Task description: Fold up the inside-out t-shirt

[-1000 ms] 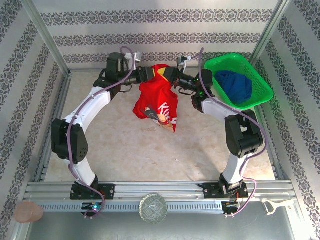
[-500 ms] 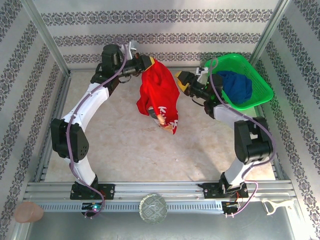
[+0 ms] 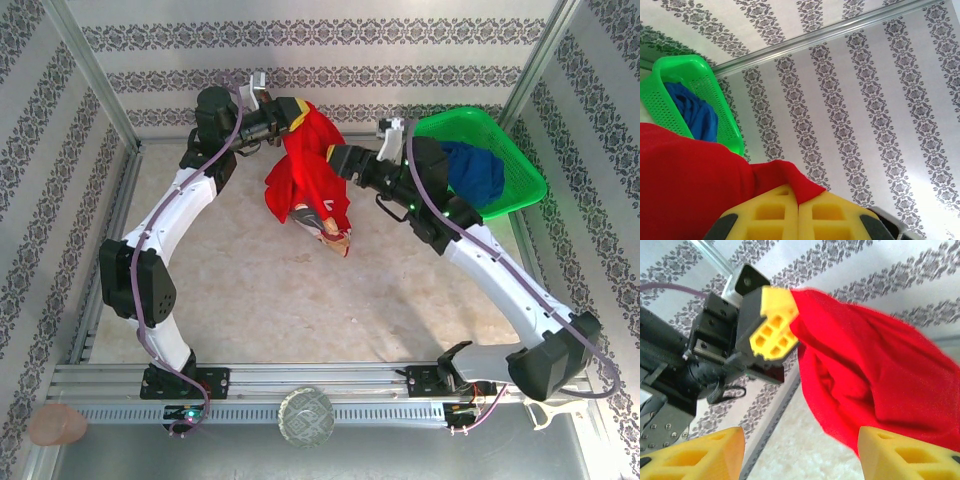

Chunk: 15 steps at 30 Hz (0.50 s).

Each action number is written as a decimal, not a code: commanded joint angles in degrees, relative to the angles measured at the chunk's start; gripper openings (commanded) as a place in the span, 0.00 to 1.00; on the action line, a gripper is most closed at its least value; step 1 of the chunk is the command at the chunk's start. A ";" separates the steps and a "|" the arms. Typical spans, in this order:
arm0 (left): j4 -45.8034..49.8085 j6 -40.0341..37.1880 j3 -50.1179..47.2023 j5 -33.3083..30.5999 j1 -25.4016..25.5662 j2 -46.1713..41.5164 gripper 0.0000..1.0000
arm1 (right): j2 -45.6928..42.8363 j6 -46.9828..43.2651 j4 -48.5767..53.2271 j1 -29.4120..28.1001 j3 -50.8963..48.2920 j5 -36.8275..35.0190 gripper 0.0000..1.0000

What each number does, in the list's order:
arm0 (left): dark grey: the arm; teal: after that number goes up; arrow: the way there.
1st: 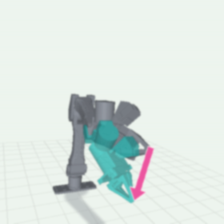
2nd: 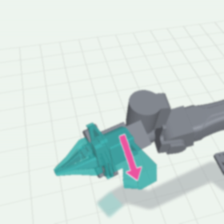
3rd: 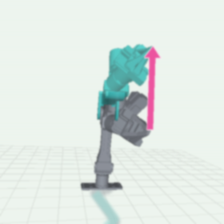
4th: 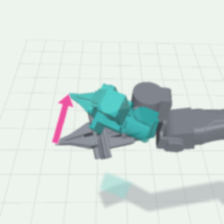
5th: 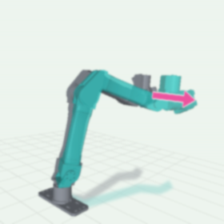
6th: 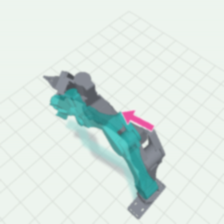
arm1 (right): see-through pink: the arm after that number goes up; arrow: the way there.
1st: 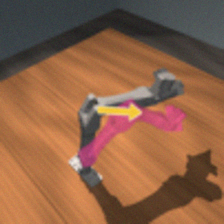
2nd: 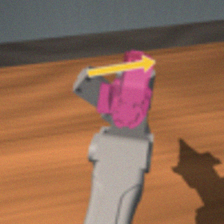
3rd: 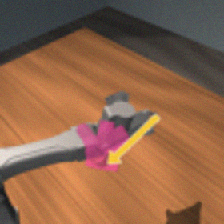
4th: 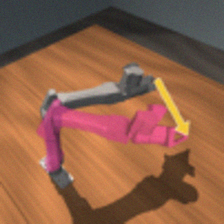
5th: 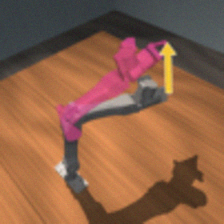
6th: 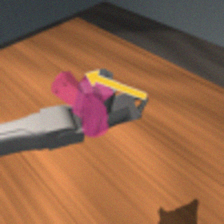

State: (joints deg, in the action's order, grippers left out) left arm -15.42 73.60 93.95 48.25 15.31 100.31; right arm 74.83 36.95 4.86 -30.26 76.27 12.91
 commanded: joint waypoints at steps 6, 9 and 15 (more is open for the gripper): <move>-5.34 1.68 0.28 2.00 0.90 -3.11 0.00 | 16.57 -11.08 14.29 0.11 18.27 -6.12 0.60; -5.17 1.37 0.30 1.96 0.84 -3.02 0.00 | 21.92 -12.26 16.65 1.09 23.34 -4.47 0.37; 1.43 -2.02 7.15 0.46 -5.31 1.42 0.00 | 23.79 -9.85 20.20 6.05 38.14 7.48 0.00</move>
State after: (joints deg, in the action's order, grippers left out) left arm -13.10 73.32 95.13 49.52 14.24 100.84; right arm 100.97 26.59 23.29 -26.74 104.81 12.86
